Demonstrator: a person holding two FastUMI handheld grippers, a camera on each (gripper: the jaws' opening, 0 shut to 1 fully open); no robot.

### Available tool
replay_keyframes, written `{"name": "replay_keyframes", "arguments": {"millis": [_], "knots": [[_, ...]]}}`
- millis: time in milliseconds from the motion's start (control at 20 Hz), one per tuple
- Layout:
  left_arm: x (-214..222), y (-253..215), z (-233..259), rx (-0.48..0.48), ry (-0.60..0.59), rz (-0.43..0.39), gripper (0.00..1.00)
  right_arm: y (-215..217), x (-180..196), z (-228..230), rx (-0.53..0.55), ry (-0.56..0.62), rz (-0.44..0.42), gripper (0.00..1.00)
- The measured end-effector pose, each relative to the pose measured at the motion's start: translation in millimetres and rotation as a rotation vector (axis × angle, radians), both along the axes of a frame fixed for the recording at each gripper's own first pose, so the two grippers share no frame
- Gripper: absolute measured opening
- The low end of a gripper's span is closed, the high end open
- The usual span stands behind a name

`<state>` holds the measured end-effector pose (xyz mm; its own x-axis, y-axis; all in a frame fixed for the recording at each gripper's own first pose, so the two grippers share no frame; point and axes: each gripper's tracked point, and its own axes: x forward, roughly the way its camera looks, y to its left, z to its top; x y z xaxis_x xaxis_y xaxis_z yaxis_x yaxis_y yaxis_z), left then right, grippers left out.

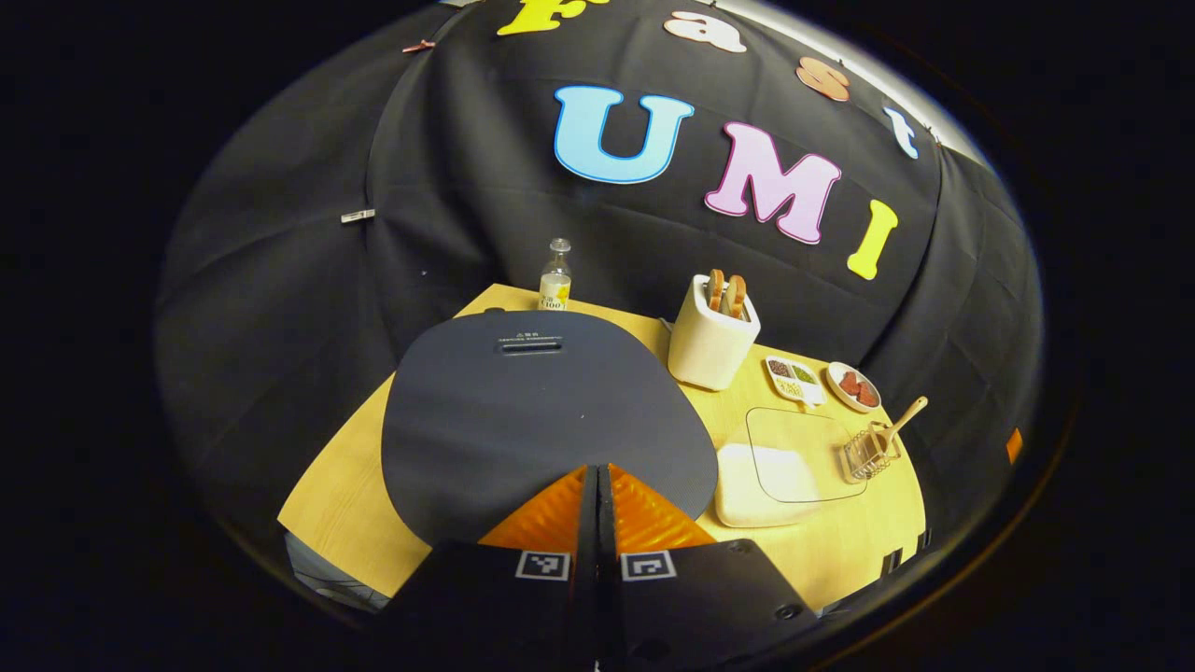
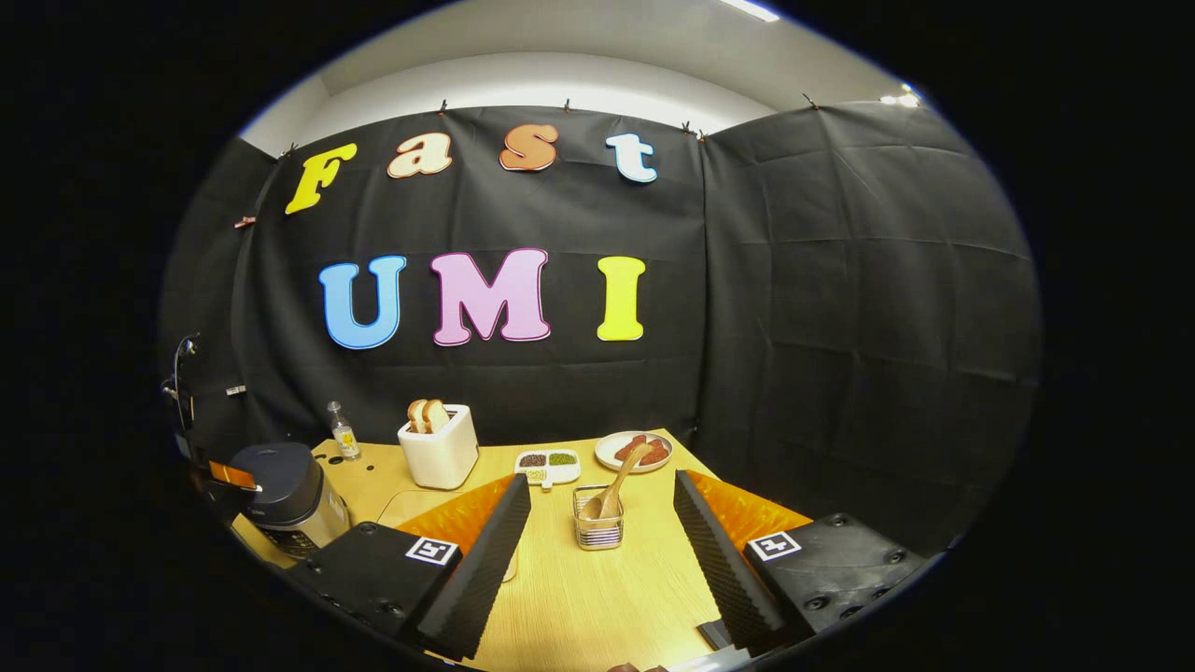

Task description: Close the left gripper, press the button to open the rice cooker; take a wooden spoon from the chopstick holder with the right hand, scoop a spoonful of rice and pour it into the rice cooker, then put the wooden spoon back into the chopstick holder.

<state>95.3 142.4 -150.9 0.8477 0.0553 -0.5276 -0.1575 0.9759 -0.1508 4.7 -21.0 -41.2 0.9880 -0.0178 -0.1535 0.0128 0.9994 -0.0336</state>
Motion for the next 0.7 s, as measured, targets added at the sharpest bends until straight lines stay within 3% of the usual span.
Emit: {"name": "replay_keyframes", "arguments": {"millis": [100,200,500,700], "knots": [[-0.1,0.8,-0.4,-0.011,-0.005,0.018,0.06,2.6,4.7,-1.4,0.002,0.008,0.015,1.00],[-0.3,-0.6,-3.6,-0.006,-0.006,0.022,0.06,6.0,13.7,-3.8,-0.003,0.014,0.035,0.97],[-1.1,-4.7,5.6,0.128,0.012,0.037,0.06,10.1,56.6,-13.2,0.044,0.054,0.080,0.97],[-9.9,-6.0,84.1,0.145,-0.207,0.137,0.04,6.2,88.4,-19.1,0.063,0.069,0.098,0.97]]}}
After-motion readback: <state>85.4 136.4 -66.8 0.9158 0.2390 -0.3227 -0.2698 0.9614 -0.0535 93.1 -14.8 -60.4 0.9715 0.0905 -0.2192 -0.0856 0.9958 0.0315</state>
